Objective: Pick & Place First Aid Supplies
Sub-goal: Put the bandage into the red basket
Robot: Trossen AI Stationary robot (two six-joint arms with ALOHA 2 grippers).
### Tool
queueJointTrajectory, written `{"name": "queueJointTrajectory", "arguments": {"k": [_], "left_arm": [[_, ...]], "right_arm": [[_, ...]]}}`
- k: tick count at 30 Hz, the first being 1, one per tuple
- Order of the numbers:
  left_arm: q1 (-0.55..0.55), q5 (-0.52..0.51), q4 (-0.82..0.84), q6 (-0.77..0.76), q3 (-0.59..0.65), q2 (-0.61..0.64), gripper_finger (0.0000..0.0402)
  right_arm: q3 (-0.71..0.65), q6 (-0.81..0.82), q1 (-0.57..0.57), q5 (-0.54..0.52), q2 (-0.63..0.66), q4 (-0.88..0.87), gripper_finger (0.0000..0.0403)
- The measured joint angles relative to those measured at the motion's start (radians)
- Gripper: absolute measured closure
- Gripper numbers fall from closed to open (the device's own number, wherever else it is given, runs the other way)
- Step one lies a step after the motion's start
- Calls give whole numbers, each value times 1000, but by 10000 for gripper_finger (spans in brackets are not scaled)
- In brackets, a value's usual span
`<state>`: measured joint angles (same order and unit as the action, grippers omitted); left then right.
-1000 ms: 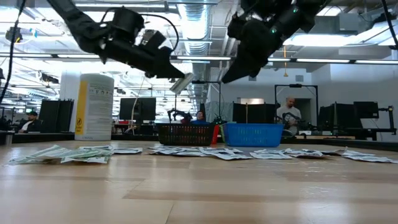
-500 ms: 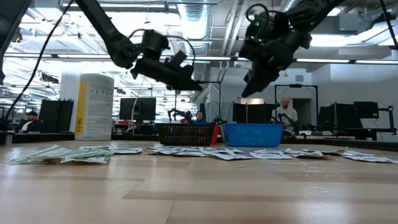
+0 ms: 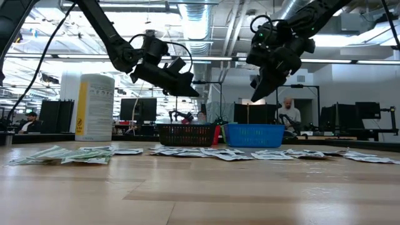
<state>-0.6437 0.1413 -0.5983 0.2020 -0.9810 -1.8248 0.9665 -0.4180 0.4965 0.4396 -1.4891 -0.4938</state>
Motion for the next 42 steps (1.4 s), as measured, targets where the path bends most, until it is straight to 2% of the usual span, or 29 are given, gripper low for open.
{"name": "queueJointTrajectory", "arguments": {"k": [6, 11, 18, 24, 27, 31, 34, 42], "left_arm": [[1, 5, 9, -43, 0, 0, 321], [7, 5, 97, -109, 0, 33, 309], [46, 8, 475, -51, 0, 235, 316], [109, 33, 717, -48, 13, 399, 324], [153, 35, 745, -46, 86, 482, 329], [209, 28, 751, -55, 221, 599, 336], [261, 14, 753, -121, 314, 692, 341], [514, -97, 750, -296, 486, 897, 348]], "right_arm": [[0, -9, 39, 5, 0, 11, 402], [0, -11, 59, -23, 0, 97, 402], [0, -11, 53, -30, -1, 274, 402], [0, 30, 19, -32, -1, 356, 402], [0, 80, -30, -71, -1, 366, 402], [0, 147, -135, -190, -1, 368, 402], [0, 213, -230, -275, -1, 371, 402], [0, 451, -464, -445, -1, 377, 402]]}}
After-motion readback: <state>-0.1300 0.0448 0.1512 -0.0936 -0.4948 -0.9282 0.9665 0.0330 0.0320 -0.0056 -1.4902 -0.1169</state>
